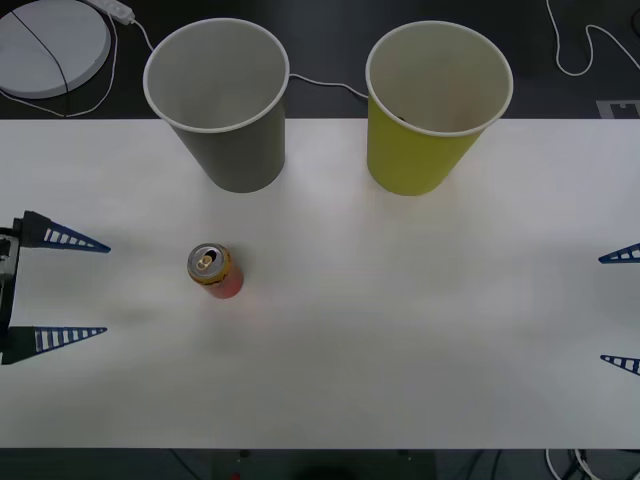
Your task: Put the can into the green bin and the plastic bottle into the gray bin
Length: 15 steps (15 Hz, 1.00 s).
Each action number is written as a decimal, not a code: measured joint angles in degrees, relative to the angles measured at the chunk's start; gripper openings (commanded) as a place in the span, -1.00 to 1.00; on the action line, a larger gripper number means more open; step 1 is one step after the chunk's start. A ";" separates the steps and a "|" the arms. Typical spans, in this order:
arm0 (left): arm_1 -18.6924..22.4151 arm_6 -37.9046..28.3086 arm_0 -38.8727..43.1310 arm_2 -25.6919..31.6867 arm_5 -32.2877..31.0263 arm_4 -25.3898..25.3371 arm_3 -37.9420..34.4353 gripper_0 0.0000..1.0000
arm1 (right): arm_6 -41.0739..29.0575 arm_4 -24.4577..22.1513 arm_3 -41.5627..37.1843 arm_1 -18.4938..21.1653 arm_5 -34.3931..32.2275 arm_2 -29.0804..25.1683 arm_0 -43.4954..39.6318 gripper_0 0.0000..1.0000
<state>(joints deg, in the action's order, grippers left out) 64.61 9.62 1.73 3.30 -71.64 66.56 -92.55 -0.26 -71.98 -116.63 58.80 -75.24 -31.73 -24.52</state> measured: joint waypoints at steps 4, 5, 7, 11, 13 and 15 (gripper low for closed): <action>-3.13 8.42 -1.98 -4.74 1.06 -7.06 8.68 1.00 | 0.00 0.00 0.00 0.00 0.00 0.00 0.00 1.00; -4.47 10.01 -2.06 -4.87 1.02 -7.76 10.14 1.00 | 0.00 0.00 0.00 0.00 0.00 0.00 0.00 1.00; -7.32 13.31 -2.11 -4.90 1.01 -8.75 12.97 1.00 | 0.00 0.00 0.00 0.00 0.00 0.00 0.00 1.00; -11.91 19.10 -2.58 -4.90 1.01 -10.42 17.73 1.00 | 0.00 0.00 0.00 0.00 0.00 0.00 0.00 1.00; -14.39 19.37 -2.96 -4.95 1.00 -10.57 19.55 1.00 | 0.00 0.00 0.00 0.00 0.00 0.00 0.00 1.00; -16.64 19.36 -3.16 -4.90 1.11 -10.58 20.67 1.00 | 0.00 0.00 0.00 0.00 0.00 0.00 0.00 1.00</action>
<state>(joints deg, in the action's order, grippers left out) 47.98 28.99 -1.43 -1.59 -70.53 55.98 -71.88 -0.26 -71.98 -116.63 58.80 -75.24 -31.73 -24.52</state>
